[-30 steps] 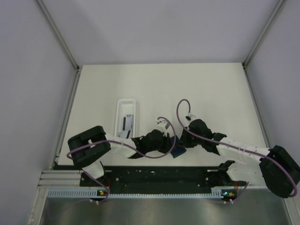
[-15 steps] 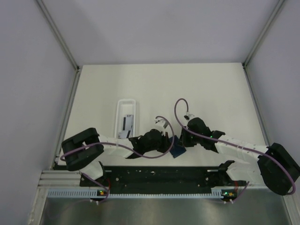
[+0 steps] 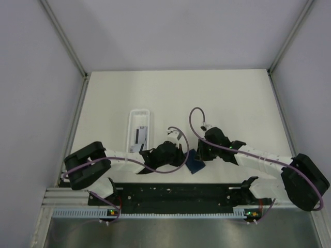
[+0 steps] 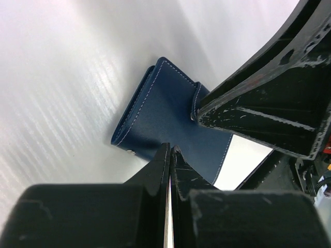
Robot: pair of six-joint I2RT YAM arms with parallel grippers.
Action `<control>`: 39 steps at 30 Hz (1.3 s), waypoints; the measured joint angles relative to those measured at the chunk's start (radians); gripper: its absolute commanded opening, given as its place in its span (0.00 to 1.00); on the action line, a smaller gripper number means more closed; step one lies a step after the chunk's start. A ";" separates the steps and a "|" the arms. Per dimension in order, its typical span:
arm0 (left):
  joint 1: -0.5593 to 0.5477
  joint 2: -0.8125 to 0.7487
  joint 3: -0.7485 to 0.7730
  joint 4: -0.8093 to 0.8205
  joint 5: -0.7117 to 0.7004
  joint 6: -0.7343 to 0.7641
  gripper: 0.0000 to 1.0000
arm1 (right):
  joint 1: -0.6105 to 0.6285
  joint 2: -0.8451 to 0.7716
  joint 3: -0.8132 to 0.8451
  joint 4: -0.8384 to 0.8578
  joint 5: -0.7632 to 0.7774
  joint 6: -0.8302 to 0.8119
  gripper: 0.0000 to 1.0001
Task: Put the credit cards into the card holder
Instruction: Close the card holder at the center of the board.
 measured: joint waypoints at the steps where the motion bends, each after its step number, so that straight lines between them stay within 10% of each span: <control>1: 0.001 0.000 -0.004 -0.001 -0.003 0.000 0.01 | 0.000 0.006 0.007 -0.005 -0.002 -0.002 0.23; 39: 0.002 0.017 -0.084 0.125 -0.003 -0.024 0.00 | 0.103 0.239 0.276 -0.261 0.151 -0.018 0.11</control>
